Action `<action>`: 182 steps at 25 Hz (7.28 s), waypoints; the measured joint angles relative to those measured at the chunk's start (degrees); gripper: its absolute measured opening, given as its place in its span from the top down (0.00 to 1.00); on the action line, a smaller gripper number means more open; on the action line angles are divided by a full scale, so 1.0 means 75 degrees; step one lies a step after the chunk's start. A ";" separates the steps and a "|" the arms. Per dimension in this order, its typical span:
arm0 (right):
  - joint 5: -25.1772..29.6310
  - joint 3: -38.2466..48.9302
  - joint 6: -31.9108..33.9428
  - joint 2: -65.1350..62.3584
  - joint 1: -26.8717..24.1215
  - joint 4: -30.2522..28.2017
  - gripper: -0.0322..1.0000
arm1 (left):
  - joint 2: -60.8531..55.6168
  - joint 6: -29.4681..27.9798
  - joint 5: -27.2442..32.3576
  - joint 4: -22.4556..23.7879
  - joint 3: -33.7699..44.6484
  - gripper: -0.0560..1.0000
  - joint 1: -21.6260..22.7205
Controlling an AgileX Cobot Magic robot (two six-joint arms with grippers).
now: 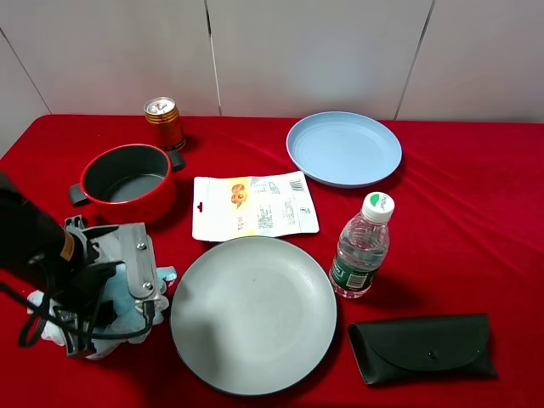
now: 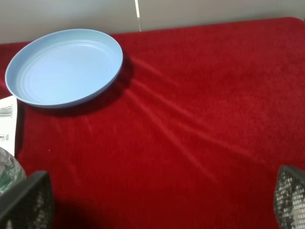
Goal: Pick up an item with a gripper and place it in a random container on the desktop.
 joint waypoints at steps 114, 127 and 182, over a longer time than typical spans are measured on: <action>0.0000 0.0000 0.0000 0.0000 0.0000 0.0000 0.30 | 0.2081 -0.2373 0.3153 0.0826 -0.6198 0.37 0.1815; 0.0000 0.0000 0.0000 0.0000 0.0000 0.0000 0.30 | 0.2081 -0.2373 0.3153 0.0792 -0.6198 0.01 0.1815; 0.0000 0.0000 0.0000 0.0000 0.0000 0.0000 0.30 | -0.3778 -0.2026 0.6502 -0.1952 -0.5974 0.01 0.1815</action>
